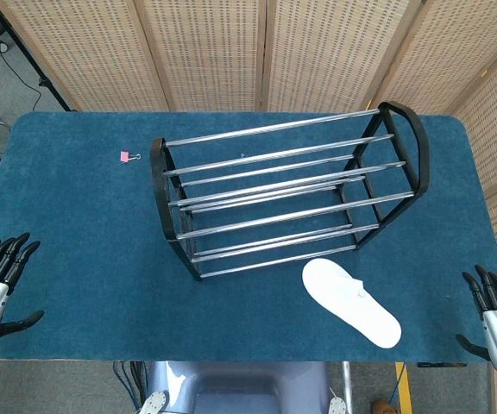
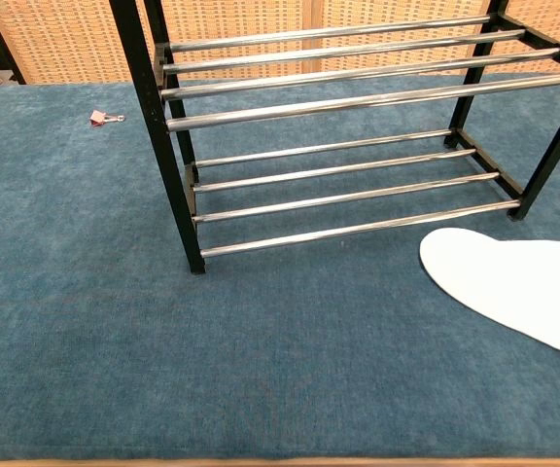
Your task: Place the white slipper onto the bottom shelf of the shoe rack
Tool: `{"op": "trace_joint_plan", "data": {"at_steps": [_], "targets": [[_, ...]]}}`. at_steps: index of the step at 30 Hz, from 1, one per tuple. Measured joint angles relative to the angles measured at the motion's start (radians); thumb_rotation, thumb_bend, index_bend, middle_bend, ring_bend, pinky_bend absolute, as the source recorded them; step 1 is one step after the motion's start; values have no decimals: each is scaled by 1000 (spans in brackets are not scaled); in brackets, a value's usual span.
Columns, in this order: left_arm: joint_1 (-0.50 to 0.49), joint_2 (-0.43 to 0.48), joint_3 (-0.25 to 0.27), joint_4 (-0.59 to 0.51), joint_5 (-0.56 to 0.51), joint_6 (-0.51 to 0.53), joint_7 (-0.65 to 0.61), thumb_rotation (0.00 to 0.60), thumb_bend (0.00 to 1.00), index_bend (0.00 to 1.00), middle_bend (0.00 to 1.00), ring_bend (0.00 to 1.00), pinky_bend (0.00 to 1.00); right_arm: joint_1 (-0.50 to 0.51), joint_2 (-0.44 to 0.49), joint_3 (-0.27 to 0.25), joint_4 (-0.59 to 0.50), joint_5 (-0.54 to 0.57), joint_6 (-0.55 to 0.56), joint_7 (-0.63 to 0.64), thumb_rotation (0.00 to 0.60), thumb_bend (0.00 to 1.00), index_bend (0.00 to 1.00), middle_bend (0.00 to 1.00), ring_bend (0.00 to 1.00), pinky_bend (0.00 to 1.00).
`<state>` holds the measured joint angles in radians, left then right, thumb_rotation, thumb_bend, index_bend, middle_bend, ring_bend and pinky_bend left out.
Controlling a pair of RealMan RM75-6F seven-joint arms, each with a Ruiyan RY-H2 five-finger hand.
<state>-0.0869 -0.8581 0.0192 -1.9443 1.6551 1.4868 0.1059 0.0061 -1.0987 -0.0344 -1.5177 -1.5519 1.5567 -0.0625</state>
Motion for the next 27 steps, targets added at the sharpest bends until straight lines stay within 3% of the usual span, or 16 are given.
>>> {"op": "trace_joint_plan", "data": {"at_steps": [10,15,21,27], "targets": [[2,4,2,-4,2,2,-6,600,0,0,0,0,0,-8,1,4,4,-11,7,12,600,0,0,0,0,0],[0,8,-2,-3,-3,4,-22,600,0,0,0,0,0,7,0,-13,28,-76,2,56,600,0,17,0,0,0],[-1,8,-3,-6,-12,-1,-20,600,0,0,0,0,0,96,-67,-24,151,-241,-30,106,600,0,82,4,0,1],[1,12,-5,-7,-17,1,-30,600,0,0,0,0,0,207,-187,-12,286,-296,-103,90,600,0,131,75,14,47]]}}
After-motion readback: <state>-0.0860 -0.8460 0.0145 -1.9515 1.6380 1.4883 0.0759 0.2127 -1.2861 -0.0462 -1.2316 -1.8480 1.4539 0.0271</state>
